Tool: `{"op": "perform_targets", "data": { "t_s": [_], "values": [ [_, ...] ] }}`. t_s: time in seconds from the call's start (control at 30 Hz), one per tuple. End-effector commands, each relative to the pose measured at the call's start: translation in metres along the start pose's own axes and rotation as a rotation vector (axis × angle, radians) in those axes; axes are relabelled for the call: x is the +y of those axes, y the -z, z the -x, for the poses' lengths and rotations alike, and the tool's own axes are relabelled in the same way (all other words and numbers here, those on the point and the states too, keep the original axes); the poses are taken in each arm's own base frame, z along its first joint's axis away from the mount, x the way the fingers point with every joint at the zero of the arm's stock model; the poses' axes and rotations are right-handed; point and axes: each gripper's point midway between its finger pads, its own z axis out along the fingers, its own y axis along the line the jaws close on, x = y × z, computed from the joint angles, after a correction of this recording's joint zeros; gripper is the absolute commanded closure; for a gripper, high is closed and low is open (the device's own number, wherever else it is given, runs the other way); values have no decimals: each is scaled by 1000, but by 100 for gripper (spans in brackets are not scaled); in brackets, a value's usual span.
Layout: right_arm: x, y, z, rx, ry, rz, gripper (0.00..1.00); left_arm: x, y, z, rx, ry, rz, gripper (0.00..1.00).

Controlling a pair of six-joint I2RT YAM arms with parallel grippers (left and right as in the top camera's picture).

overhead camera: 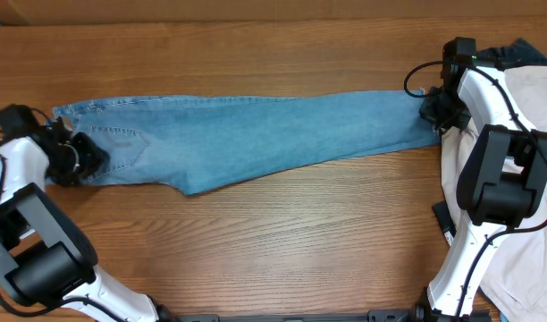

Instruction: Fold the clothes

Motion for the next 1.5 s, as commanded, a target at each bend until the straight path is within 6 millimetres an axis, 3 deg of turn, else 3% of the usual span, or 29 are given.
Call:
{"op": "perform_targets", "data": {
  "t_s": [0.0, 0.03, 0.13, 0.3, 0.5, 0.63, 0.77, 0.97, 1.2, 1.4, 1.47],
  "values": [
    [-5, 0, 1, -3, -2, -17, 94, -15, -15, -3, -53, -72, -5, 50],
    [-5, 0, 1, -1, -2, -17, 92, -15, -18, 2, -84, -91, 9, 46],
    [-6, 0, -1, 4, -1, -20, 82, -10, -26, 15, -155, -126, 84, 11],
    [-7, 0, -3, 12, 1, -23, 64, 23, -28, 19, -166, -90, 229, 1],
    [-5, 0, -2, 12, 5, -16, 60, 67, -13, 25, -186, 18, 251, 1],
    [17, 1, -7, 40, 87, 112, 59, 85, -4, 28, -190, -1, 271, 1],
    [55, 10, -16, 66, 250, 344, 55, 85, 0, 32, -183, -69, 279, 0],
    [84, 21, -21, 43, 382, 491, 48, 74, 0, 36, -197, -40, 218, 0],
    [99, 14, -31, 64, 411, 504, 34, 75, -1, 29, -169, -33, 218, 0],
    [111, -1, -51, 141, 428, 525, 34, 75, -2, 23, -145, -15, 217, 0],
    [116, 1, -56, 149, 448, 555, 39, 75, -2, 21, -137, -10, 217, 0]
  ]
}}
